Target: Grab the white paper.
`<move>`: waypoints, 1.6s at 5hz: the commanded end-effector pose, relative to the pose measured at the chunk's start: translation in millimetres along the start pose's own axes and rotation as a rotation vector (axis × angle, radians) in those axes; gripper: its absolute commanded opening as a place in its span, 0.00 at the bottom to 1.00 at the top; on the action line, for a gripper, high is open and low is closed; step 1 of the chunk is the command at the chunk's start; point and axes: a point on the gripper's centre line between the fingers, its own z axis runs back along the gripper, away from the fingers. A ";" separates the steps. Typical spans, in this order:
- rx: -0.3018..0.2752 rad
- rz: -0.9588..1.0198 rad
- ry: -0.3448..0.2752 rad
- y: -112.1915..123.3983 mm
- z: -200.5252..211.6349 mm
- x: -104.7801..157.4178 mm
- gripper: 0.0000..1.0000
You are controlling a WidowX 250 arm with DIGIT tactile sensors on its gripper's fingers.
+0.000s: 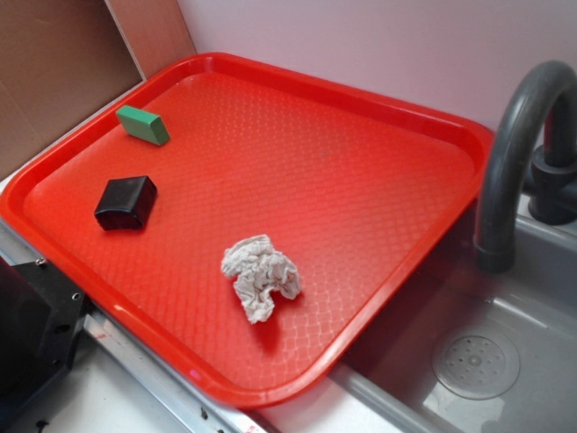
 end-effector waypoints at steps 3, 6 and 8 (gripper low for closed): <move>0.041 -0.419 0.027 -15.4 -15.0 25.6 1.00; -0.098 -1.161 0.011 -61.1 -44.8 52.7 1.00; -0.147 -1.656 0.118 -91.1 -82.8 53.4 1.00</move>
